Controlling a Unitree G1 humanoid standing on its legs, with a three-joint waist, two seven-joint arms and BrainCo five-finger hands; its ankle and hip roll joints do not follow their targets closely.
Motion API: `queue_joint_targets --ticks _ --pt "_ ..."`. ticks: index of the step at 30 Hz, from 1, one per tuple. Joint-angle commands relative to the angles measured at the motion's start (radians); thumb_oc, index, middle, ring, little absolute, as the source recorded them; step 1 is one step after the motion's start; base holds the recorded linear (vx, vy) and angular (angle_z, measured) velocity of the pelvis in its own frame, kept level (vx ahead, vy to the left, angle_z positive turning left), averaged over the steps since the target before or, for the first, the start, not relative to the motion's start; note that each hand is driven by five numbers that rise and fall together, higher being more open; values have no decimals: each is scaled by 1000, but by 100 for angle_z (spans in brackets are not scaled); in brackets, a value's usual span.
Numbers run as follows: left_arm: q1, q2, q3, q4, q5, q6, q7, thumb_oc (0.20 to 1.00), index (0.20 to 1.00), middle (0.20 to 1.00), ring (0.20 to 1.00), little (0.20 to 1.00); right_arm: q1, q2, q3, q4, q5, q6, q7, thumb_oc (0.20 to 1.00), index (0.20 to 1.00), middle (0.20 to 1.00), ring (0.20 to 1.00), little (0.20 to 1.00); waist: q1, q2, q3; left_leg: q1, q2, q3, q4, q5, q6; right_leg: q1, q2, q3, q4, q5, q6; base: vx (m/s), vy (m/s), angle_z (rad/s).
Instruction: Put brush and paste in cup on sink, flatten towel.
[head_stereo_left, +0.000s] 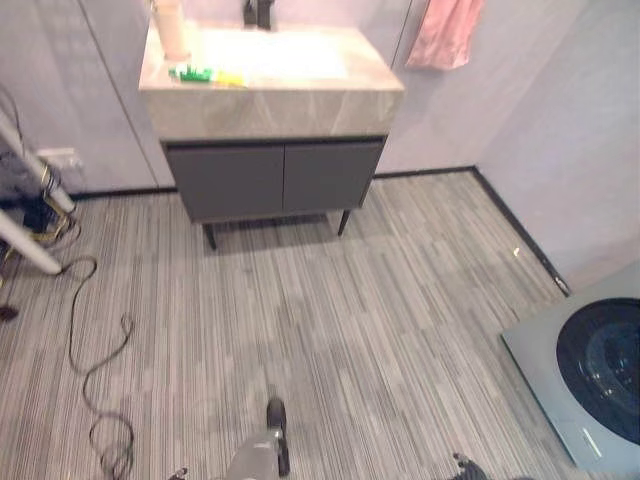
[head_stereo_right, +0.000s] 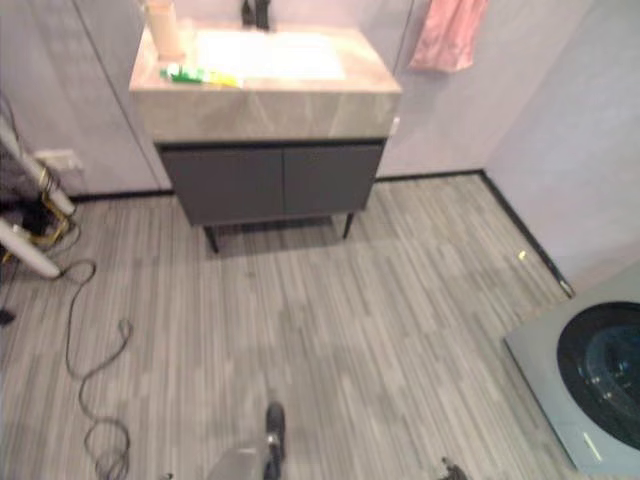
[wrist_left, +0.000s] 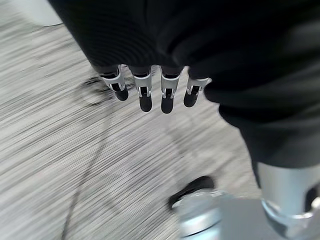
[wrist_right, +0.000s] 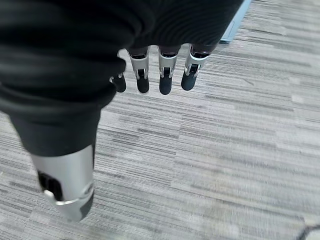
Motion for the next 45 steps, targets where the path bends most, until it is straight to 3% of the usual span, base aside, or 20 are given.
queue_joint_targets --ticks 1,3,4,5,7,9,11,16,18,21,22,23,24,26,30,32,33,36,40,45 --pt "-66 9 -30 -50 64 -11 31 1000 1000 1000 1000 1000 -79 -69 -8 -76 12 -5 3 1000 1000 1000 1000 1000 13 69 76 39 84 -12 -64 49 -46 -133 -43 -1 -69 300 15 392 374 -24" --pt "-80 26 -38 -53 70 -8 33 1000 1000 1000 1000 1000 -91 -65 -8 -87 14 -4 -2 1000 1000 1000 1000 1000 -6 94 104 105 79 -7 -93 21 -27 -221 -49 -56 29 285 8 343 327 -11" --pt "-86 27 -37 -51 69 -6 37 1000 1000 1000 1000 1000 -95 -62 -8 -90 21 -7 -4 1000 1000 1000 1000 1000 -22 104 110 136 77 -15 -112 17 -30 -268 -12 -54 30 229 1 326 251 3" --pt "-95 32 -35 -47 69 -4 39 1000 1000 1000 1000 1000 -95 -58 -5 -100 22 -12 -2 1000 1000 1000 1000 1000 -36 107 120 167 72 -24 -129 9 -33 -327 26 -72 4 156 -11 378 216 23" --pt "-100 38 -22 -37 72 0 45 1000 1000 1000 1000 1000 -93 -56 -2 -118 15 -13 0 1000 1000 1000 1000 1000 -47 111 124 229 68 -13 -151 -15 -49 -353 8 -187 -166 79 -25 483 140 13" --pt "-102 23 -30 -35 82 -10 38 1000 1000 1000 1000 1000 -87 -61 -22 -135 18 -16 0 1000 1000 1000 1000 1000 -81 97 123 327 19 -36 -167 -80 -62 -419 34 -200 -453 160 -10 667 54 -11" --pt "-112 18 -32 -36 77 -16 33 1000 1000 1000 1000 1000 -83 -61 -37 -152 16 -12 1 1000 1000 1000 1000 1000 -103 96 124 372 5 -58 -171 -106 -72 -471 2 -191 -572 234 8 513 -6 37" --pt "-102 -8 -42 -23 86 -21 20 1000 1000 1000 1000 1000 -64 -64 -51 -155 -11 -3 6 1000 1000 1000 1000 1000 -135 103 119 457 -3 -113 -158 -176 -80 -482 -19 -131 -605 288 22 421 -62 60" --pt "-84 -27 -31 3 84 -12 12 1000 1000 1000 1000 1000 -48 -71 -54 -150 -14 -4 11 1000 1000 1000 1000 1000 -147 102 88 502 10 -146 -91 -226 -89 -458 -6 -116 -556 298 -3 546 -196 55" --pt "-69 -40 -16 19 77 -4 9 1000 1000 1000 1000 1000 -47 -78 -48 -130 -24 -4 14 1000 1000 1000 1000 1000 -149 113 73 488 33 -161 23 -184 -117 -430 25 -125 -524 270 -35 397 -244 51" --pt "-63 -50 -12 14 63 -1 -2 1000 1000 1000 1000 1000 -46 -94 -45 -108 -30 -3 14 1000 1000 1000 1000 1000 -131 101 72 363 81 -159 325 -29 -162 -346 37 -149 -545 230 -82 304 -279 -3" --pt "-63 -49 -12 14 63 -1 -2 1000 1000 1000 1000 1000 -46 -94 -45 -108 -30 -3 14 1000 1000 1000 1000 1000 -133 98 70 360 78 -161 323 -26 -162 -349 34 -149 -546 231 -82 376 -400 15" --pt "-71 -43 -12 6 55 2 1 1000 1000 1000 1000 1000 -50 -101 -48 -107 -20 -2 9 1000 1000 1000 1000 1000 -122 81 84 287 99 -146 437 16 -169 -323 29 -153 -551 210 -103 169 -240 23" --pt "-85 -36 -10 8 57 19 24 1000 1000 1000 1000 1000 -70 -111 -42 -109 -11 5 -1 1000 1000 1000 1000 1000 -105 58 107 200 136 -78 515 6 -159 -295 17 -164 -553 180 -120 216 -266 16" --pt "-96 -37 -7 9 71 34 47 1000 1000 1000 1000 1000 -75 -129 -51 -82 -9 26 -20 1000 1000 1000 1000 1000 -92 61 103 119 219 77 353 -26 -151 -238 -2 -193 -566 134 -103 247 -62 18" --pt "-89 -38 -6 15 80 36 54 1000 1000 1000 1000 1000 -71 -134 -55 -84 -8 25 -22 1000 1000 1000 1000 1000 -86 72 98 108 203 64 222 -28 -145 -221 0 -192 -562 110 -92 358 120 4" --pt "-74 -43 -1 28 85 39 53 1000 1000 1000 1000 1000 -70 -133 -47 -88 -24 24 -26 1000 1000 1000 1000 1000 -71 92 91 102 188 -4 41 16 -152 -184 13 -180 -559 80 -77 324 134 -11" --pt "-66 -47 -1 35 90 37 54 1000 1000 1000 1000 1000 -70 -127 -30 -87 -43 21 -25 1000 1000 1000 1000 1000 -55 108 87 82 199 -66 -48 82 -167 -152 21 -158 -552 55 -71 322 140 -9" --pt "-52 -33 -4 36 102 31 44 1000 1000 1000 1000 1000 -68 -110 13 -94 -75 19 1 1000 1000 1000 1000 1000 -42 111 76 96 198 -81 -48 71 -160 -109 10 -128 -502 -4 -59 285 163 -44" --pt "-55 -28 -35 24 127 28 32 1000 1000 1000 1000 1000 -69 -89 0 -88 -56 20 18 1000 1000 1000 1000 1000 -31 93 53 105 119 -73 31 -31 -105 -91 -55 -85 -438 -2 -23 219 246 -31"
